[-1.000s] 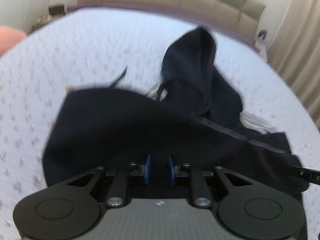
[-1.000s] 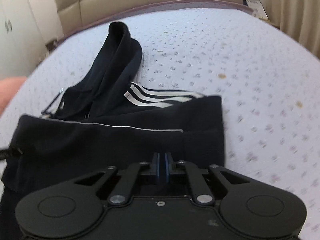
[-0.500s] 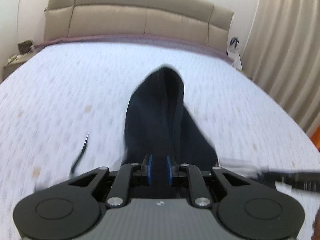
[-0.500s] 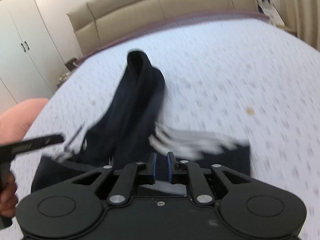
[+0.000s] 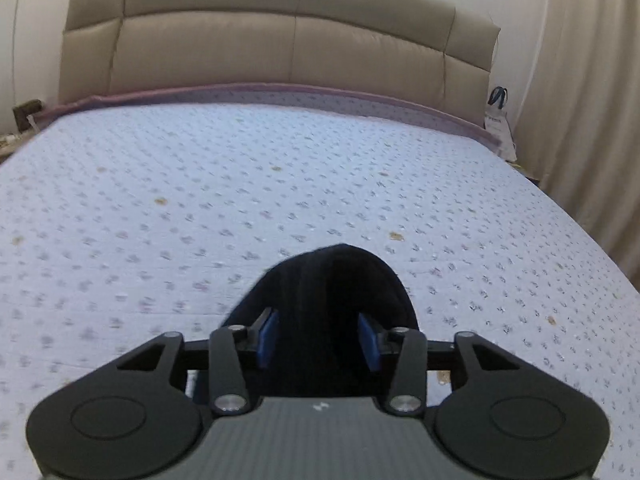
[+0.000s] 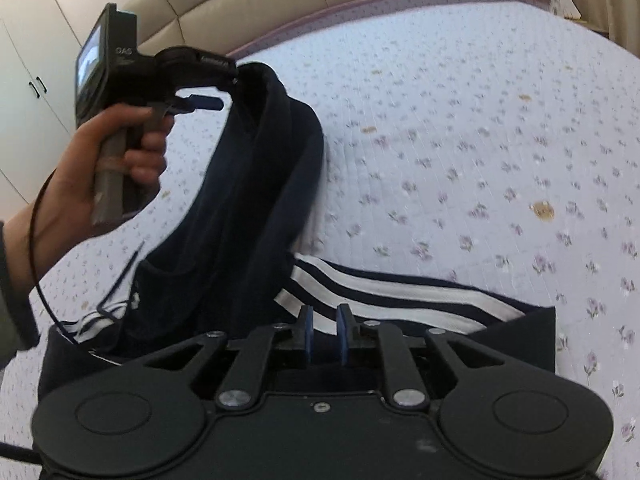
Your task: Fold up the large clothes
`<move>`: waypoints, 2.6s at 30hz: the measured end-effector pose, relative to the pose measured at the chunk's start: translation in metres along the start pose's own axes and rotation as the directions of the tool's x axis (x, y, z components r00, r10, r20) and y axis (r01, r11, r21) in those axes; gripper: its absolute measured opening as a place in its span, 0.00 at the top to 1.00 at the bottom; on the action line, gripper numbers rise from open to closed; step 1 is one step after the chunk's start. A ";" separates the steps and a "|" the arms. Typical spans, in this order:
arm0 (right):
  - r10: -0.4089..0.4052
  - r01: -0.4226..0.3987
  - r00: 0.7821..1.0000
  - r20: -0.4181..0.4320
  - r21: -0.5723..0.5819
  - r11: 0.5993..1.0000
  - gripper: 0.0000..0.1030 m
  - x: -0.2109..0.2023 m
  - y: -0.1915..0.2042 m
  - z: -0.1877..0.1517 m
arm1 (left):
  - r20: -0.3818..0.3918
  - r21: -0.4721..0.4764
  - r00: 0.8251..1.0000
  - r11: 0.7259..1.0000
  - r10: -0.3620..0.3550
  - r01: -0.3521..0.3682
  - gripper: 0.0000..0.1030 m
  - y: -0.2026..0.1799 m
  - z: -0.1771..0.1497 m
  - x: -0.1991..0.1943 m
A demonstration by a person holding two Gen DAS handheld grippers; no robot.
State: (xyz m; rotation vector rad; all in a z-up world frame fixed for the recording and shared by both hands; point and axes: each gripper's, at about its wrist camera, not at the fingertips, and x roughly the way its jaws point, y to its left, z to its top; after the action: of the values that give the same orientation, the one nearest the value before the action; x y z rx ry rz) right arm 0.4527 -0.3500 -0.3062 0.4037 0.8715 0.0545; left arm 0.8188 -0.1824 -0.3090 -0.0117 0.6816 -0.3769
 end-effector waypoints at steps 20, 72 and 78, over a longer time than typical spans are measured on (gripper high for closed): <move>0.034 -0.006 0.973 0.229 -0.122 0.993 0.25 0.044 0.065 0.099 | 0.160 0.077 0.981 0.993 -0.105 0.094 0.94 0.035 -0.035 -0.123; 0.078 0.049 0.947 -0.312 0.382 0.923 0.21 -0.077 0.017 -0.096 | -0.259 -0.661 0.863 0.731 -0.434 0.169 0.89 0.114 -0.259 -0.274; 0.226 -0.112 0.949 -0.218 0.436 0.893 0.96 -0.088 0.031 -0.089 | -0.033 -0.692 0.871 0.641 -0.490 0.334 0.91 0.112 -0.229 -0.319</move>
State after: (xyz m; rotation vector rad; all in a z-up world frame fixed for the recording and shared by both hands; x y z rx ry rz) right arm 0.3324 -0.3117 -0.2812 0.8953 1.1125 0.0849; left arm 0.4887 0.0572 -0.3068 -0.8545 1.0133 -0.5658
